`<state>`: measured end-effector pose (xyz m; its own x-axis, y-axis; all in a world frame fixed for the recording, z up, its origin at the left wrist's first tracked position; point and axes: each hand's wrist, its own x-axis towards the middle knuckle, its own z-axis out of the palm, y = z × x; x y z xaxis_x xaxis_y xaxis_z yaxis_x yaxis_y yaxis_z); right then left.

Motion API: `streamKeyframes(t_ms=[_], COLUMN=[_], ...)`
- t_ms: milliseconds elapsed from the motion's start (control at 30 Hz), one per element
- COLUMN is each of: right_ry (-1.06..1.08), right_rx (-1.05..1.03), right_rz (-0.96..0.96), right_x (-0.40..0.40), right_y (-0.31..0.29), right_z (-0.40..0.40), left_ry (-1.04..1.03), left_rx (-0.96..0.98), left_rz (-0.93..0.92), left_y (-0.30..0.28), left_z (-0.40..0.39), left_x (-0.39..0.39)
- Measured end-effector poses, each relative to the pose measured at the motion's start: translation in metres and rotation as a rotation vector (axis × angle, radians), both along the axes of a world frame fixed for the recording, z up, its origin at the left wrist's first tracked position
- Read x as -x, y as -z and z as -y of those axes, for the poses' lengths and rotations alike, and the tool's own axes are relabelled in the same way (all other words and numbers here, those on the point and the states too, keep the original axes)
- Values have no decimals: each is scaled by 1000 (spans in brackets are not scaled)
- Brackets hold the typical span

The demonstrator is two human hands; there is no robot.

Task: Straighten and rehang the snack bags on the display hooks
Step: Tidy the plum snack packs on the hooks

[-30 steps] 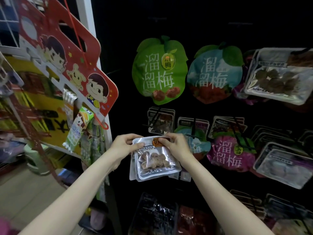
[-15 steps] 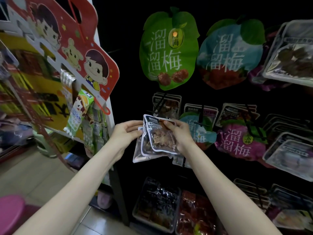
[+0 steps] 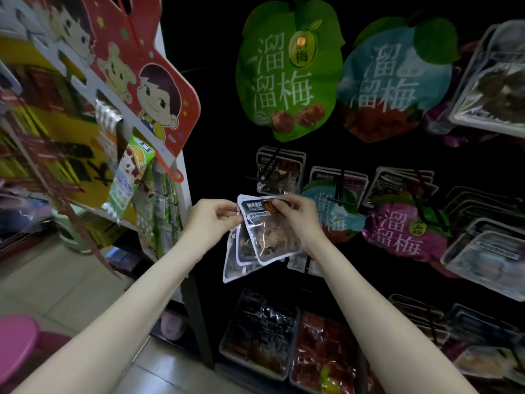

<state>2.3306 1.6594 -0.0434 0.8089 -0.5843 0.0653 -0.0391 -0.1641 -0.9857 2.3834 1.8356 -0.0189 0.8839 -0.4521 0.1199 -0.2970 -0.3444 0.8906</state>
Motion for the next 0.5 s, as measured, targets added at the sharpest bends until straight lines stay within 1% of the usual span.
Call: streamKeyframes(t_ms=[133,200,300,367,433,500], right_ry=[18,41,159,217,196,183], right_rx=[235,308,342,401,459,523], right_rz=[44,47,42,44,33,11], right_x=[-8,-13,-21,-24,-27,-28], right_y=[-13,-13,-13,-16,-18,-18], right_z=[0,0,1,3,2,-2], left_ry=[-13,-24,-8,24,80,153], left_rx=[-120,-162,-276,-374,-496,-621], left_rz=[63,105,271,360,379,344], left_y=[0,0,1,3,4,3], left_z=[-3,-6,-11,-13,-15,-16], left_x=[-3,-2,3,7,8,9])
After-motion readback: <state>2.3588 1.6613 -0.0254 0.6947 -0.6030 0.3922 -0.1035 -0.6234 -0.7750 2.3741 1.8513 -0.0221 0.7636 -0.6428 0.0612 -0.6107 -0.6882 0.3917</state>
